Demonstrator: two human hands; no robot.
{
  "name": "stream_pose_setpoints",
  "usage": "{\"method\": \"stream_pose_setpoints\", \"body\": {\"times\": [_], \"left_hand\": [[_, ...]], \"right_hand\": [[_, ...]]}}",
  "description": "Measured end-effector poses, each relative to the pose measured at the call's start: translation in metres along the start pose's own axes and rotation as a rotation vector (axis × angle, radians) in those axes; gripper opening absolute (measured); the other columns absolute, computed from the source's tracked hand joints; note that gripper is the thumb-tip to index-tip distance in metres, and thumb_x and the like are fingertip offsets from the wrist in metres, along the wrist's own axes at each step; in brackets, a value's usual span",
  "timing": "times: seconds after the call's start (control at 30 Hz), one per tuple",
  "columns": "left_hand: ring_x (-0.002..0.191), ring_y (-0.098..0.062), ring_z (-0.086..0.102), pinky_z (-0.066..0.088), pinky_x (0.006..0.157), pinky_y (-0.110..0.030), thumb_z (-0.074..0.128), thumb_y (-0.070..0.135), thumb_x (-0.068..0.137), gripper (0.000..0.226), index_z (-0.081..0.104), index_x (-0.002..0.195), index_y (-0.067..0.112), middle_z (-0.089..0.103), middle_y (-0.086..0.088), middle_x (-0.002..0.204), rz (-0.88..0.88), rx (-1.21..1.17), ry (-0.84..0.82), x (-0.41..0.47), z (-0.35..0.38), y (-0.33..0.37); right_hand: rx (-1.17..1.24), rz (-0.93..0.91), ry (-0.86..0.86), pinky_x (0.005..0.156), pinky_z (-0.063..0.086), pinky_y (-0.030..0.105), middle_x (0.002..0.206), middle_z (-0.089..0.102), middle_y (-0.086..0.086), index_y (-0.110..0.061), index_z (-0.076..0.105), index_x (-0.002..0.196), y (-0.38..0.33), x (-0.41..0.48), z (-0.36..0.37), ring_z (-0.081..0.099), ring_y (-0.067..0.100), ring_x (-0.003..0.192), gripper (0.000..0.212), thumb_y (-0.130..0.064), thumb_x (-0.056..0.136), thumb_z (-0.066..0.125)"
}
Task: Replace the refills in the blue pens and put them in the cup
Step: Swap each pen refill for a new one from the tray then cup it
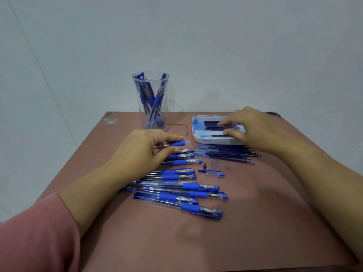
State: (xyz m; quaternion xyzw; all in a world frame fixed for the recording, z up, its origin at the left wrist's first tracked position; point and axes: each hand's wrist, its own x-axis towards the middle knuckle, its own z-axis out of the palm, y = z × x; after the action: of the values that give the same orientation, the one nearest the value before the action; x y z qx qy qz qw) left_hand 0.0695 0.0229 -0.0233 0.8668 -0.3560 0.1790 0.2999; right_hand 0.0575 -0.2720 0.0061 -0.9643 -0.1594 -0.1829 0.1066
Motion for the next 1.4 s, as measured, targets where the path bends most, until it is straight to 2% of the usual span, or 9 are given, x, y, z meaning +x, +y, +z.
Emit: {"method": "stream_pose_setpoints", "body": {"times": [0.17, 0.27, 0.57, 0.83, 0.93, 1.07, 1.2, 1.3, 1.4], "left_hand": [[0.079, 0.011, 0.059, 0.044, 0.073, -0.011, 0.069, 0.036, 0.086, 0.030, 0.070, 0.115, 0.036, 0.069, 0.025, 0.094, -0.005, 0.013, 0.011, 0.000, 0.000, -0.003], [0.079, 0.005, 0.062, 0.046, 0.072, -0.012, 0.069, 0.036, 0.086, 0.030, 0.069, 0.116, 0.036, 0.072, 0.020, 0.098, -0.001, 0.026, 0.008, 0.000, 0.000, -0.004], [0.075, 0.011, 0.057, 0.042, 0.070, -0.009, 0.069, 0.039, 0.086, 0.030, 0.070, 0.116, 0.036, 0.069, 0.023, 0.094, -0.011, 0.044, -0.021, 0.001, -0.001, -0.005], [0.079, 0.016, 0.056, 0.042, 0.073, -0.006, 0.070, 0.036, 0.086, 0.030, 0.069, 0.116, 0.036, 0.069, 0.024, 0.098, -0.023, 0.030, -0.030, 0.001, 0.000, -0.007], [0.080, 0.016, 0.057, 0.041, 0.071, -0.004, 0.070, 0.036, 0.086, 0.030, 0.069, 0.116, 0.037, 0.063, 0.030, 0.089, -0.030, 0.031, -0.033, 0.000, 0.000, -0.007], [0.079, 0.010, 0.060, 0.047, 0.073, -0.013, 0.070, 0.036, 0.086, 0.030, 0.069, 0.116, 0.036, 0.070, 0.021, 0.096, -0.019, 0.021, -0.029, 0.000, -0.001, -0.006], [0.082, 0.003, 0.063, 0.051, 0.073, -0.017, 0.070, 0.035, 0.086, 0.030, 0.070, 0.116, 0.036, 0.066, 0.027, 0.091, -0.018, 0.021, -0.027, 0.000, -0.001, -0.005], [0.080, 0.005, 0.063, 0.048, 0.072, -0.014, 0.069, 0.037, 0.086, 0.030, 0.069, 0.116, 0.037, 0.060, 0.033, 0.085, -0.013, 0.028, -0.020, 0.001, -0.002, -0.004], [0.083, 0.008, 0.062, 0.044, 0.072, -0.007, 0.068, 0.037, 0.086, 0.030, 0.070, 0.115, 0.036, 0.068, 0.027, 0.093, -0.008, 0.009, 0.002, 0.000, -0.001, -0.003]], "right_hand": [[-0.147, 0.055, -0.240, 0.085, 0.042, 0.033, 0.105, 0.064, -0.009, -0.034, 0.068, 0.112, 0.013, 0.031, -0.001, 0.050, 0.011, 0.098, 0.023, -0.037, 0.089, 0.065], [-0.098, 0.095, -0.347, 0.083, 0.047, 0.030, 0.099, 0.065, -0.010, -0.031, 0.072, 0.103, 0.015, 0.040, 0.003, 0.058, 0.011, 0.095, 0.019, -0.035, 0.085, 0.070], [-0.053, 0.087, -0.331, 0.080, 0.050, 0.033, 0.089, 0.061, -0.014, -0.023, 0.070, 0.087, 0.019, 0.043, 0.016, 0.060, 0.011, 0.086, 0.006, -0.027, 0.088, 0.066], [-0.003, 0.125, -0.387, 0.083, 0.050, 0.030, 0.094, 0.065, -0.012, -0.033, 0.067, 0.081, 0.019, 0.043, 0.014, 0.061, 0.009, 0.090, 0.006, -0.033, 0.087, 0.069], [-0.012, 0.127, -0.368, 0.079, 0.051, 0.031, 0.091, 0.065, -0.012, -0.031, 0.065, 0.081, 0.018, 0.043, 0.017, 0.061, 0.010, 0.086, 0.007, -0.032, 0.088, 0.067], [0.082, 0.105, -0.229, 0.069, 0.043, 0.015, 0.086, 0.064, -0.014, -0.027, 0.064, 0.088, 0.008, 0.040, 0.009, 0.061, 0.007, 0.085, 0.003, -0.025, 0.088, 0.067], [0.194, 0.074, -0.115, 0.072, 0.044, 0.011, 0.083, 0.063, -0.018, -0.032, 0.068, 0.099, -0.013, 0.025, -0.010, 0.059, -0.002, 0.084, 0.014, -0.024, 0.088, 0.068], [0.247, 0.051, -0.045, 0.073, 0.040, 0.005, 0.083, 0.063, -0.020, -0.033, 0.070, 0.103, -0.029, 0.004, -0.024, 0.056, -0.008, 0.086, 0.020, -0.022, 0.086, 0.070], [0.327, 0.059, 0.006, 0.071, 0.035, -0.001, 0.082, 0.064, -0.020, -0.030, 0.073, 0.099, -0.041, -0.021, -0.032, 0.056, -0.010, 0.084, 0.019, -0.019, 0.083, 0.072]]}}
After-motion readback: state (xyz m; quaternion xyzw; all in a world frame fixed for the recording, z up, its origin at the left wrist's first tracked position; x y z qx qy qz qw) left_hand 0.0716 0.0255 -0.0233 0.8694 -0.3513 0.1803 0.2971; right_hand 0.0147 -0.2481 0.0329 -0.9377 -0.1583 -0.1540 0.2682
